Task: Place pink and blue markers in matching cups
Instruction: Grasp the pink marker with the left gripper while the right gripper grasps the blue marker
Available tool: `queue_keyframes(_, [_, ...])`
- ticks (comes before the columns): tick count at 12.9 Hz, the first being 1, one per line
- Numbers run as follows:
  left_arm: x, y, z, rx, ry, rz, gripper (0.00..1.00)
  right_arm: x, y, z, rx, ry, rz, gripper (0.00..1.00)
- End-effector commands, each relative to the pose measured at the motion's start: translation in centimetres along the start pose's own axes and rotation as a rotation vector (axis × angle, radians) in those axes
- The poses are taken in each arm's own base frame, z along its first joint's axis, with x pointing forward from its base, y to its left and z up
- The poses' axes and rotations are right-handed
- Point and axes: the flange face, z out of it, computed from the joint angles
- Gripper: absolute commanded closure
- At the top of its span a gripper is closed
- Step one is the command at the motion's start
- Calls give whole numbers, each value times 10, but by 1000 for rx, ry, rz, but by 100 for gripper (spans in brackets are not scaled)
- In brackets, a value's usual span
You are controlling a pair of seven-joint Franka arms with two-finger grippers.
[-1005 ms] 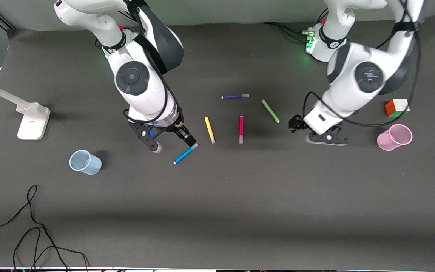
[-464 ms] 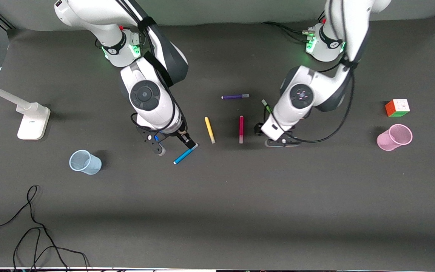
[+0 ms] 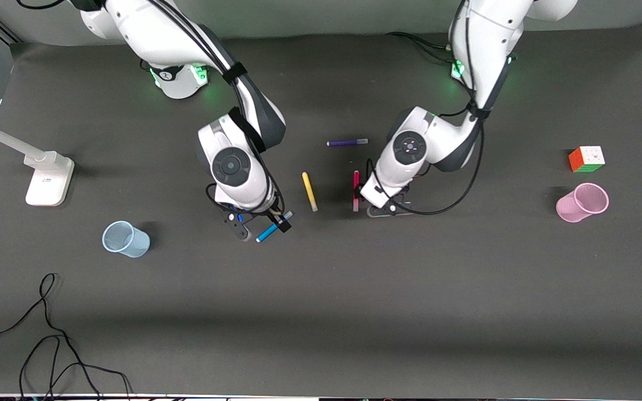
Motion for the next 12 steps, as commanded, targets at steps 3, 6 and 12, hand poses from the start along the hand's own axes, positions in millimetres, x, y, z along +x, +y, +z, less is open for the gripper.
queue_keyframes(3, [-18,30,19,-2,19,-37,8,-13,-5,50,35,-4,33,0])
queue_keyframes(6, [-33,41,28,8,12,-13,25,-7,12,78,66,15,41,0])
queue_keyframes(12, [-31,37,32,63,52,85,100,-13,12,93,69,18,35,0])
